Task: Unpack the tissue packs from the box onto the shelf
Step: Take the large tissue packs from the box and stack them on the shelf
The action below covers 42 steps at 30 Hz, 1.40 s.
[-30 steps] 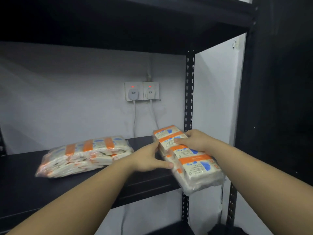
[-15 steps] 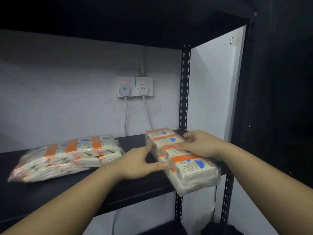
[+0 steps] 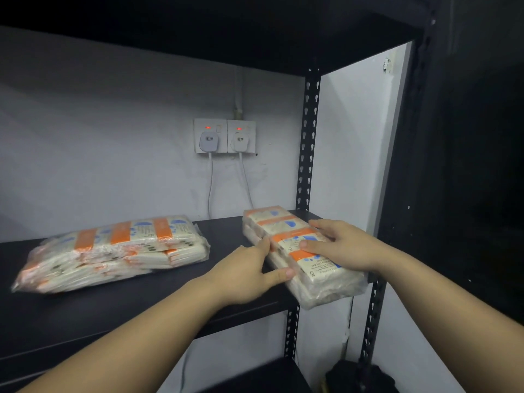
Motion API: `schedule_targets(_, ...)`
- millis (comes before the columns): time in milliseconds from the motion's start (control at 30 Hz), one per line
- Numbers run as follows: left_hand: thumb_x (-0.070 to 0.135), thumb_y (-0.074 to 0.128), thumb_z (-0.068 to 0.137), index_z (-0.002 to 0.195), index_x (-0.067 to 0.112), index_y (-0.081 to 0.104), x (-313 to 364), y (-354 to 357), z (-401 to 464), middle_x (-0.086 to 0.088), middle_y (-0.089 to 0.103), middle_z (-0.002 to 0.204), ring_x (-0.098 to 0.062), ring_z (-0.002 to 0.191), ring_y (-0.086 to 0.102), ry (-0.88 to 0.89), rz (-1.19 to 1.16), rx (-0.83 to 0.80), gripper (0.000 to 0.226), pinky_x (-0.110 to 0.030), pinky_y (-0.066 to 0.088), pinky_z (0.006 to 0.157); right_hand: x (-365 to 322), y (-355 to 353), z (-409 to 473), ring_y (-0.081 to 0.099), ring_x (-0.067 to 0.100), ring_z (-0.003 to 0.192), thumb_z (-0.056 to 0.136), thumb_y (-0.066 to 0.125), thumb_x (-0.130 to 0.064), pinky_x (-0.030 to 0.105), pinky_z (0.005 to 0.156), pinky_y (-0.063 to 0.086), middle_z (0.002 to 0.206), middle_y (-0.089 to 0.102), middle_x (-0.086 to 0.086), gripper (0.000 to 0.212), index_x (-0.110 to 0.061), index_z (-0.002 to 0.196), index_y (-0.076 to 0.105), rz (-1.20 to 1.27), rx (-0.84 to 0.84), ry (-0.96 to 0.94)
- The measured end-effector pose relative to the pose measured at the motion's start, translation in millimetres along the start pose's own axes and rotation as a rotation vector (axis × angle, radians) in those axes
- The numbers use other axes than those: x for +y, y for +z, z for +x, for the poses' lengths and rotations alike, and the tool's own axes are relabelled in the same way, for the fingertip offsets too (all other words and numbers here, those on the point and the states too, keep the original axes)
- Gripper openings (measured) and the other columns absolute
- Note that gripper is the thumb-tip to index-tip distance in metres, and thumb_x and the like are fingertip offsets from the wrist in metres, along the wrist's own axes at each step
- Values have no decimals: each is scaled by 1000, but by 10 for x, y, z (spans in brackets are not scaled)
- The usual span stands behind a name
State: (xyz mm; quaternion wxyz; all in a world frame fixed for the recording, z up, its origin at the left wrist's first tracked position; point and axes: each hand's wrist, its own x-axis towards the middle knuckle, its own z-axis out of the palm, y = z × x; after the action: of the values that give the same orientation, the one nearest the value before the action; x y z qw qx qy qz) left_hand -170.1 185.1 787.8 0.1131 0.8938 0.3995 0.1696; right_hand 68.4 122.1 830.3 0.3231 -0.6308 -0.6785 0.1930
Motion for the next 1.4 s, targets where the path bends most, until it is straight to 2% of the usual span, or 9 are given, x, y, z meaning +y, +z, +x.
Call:
schedule_targets(133, 83, 54, 82, 151, 36, 47, -49, -47, -96, 5, 76, 110, -12, 97, 68, 33, 1, 107, 83, -36, 56, 87, -111, -4, -156, 66, -15, 90, 76, 68, -74, 16, 78, 53, 95, 65, -46, 20, -75, 92, 58, -132, 41, -55)
schedule_targets(233, 80, 53, 83, 139, 46, 58, -96, -73, -181, 14, 76, 110, -5, 95, 66, 105, -29, 79, 66, -35, 55, 91, -169, 36, -284, 68, -8, 94, 74, 67, -78, 25, 85, 55, 105, 70, -33, 46, -59, 115, 65, -191, 53, -93)
schedule_targets(367, 63, 56, 97, 157, 35, 42, -110, -28, -222, 13, 52, 154, -20, 143, 44, 167, 10, -20, 68, -26, 18, 122, -213, 103, -403, 64, -1, 105, 68, 60, -88, 30, 96, 52, 117, 66, -25, 70, -51, 127, 63, -286, 57, -115)
schedule_targets(500, 59, 56, 99, 161, 30, 33, -106, -5, -168, 13, 32, 165, -17, 154, 28, 206, -13, -44, 72, -25, 21, 122, -243, 109, -400, 61, -8, 106, 59, 55, -99, 24, 95, 50, 112, 63, -34, 51, -76, 105, 56, -277, 59, -100)
schedule_targets(633, 61, 56, 98, 161, 31, 32, -81, -18, -18, 14, 30, 166, -12, 151, 31, 228, -14, -89, 73, -13, 24, 105, -167, 43, -321, 57, -15, 104, 47, 59, -104, 12, 84, 43, 111, 60, -37, 77, -67, 114, 56, -310, 32, -67)
schedule_targets(733, 61, 57, 98, 162, 30, 28, -21, -22, 163, 13, 25, 168, -10, 153, 26, 215, -13, -172, 77, -12, 19, 106, -55, -37, -215, 58, -8, 105, 48, 69, -97, 14, 82, 42, 116, 60, -32, 91, -59, 130, 54, -312, 38, -18)
schedule_targets(1033, 62, 60, 95, 163, 33, 28, 170, 61, 781, 9, 26, 169, -15, 155, 25, 158, -2, -248, 81, -24, 20, 117, 433, -390, 162, 59, 15, 108, 57, 70, -80, 32, 86, 47, 128, 62, -10, 84, -44, 132, 60, -371, 136, 161)
schedule_targets(1233, 81, 48, 89, 164, 27, 25, 13, 161, 856, -4, 16, 172, -27, 159, 12, -40, 71, -243, 94, -51, 8, 128, 557, -484, 335, 55, 20, 113, 59, 66, -77, 33, 86, 42, 141, 59, -6, 87, -39, 137, 60, -399, 124, 195)
schedule_targets(1400, 78, 46, 92, 163, 26, 29, -22, 214, 829, -4, 18, 172, -26, 159, 12, -43, 48, -204, 90, -49, 7, 128, 461, -382, 279, 48, 25, 135, 63, 60, -76, 44, 106, 44, 150, 53, -7, 90, -41, 145, 53, -497, 142, 109)
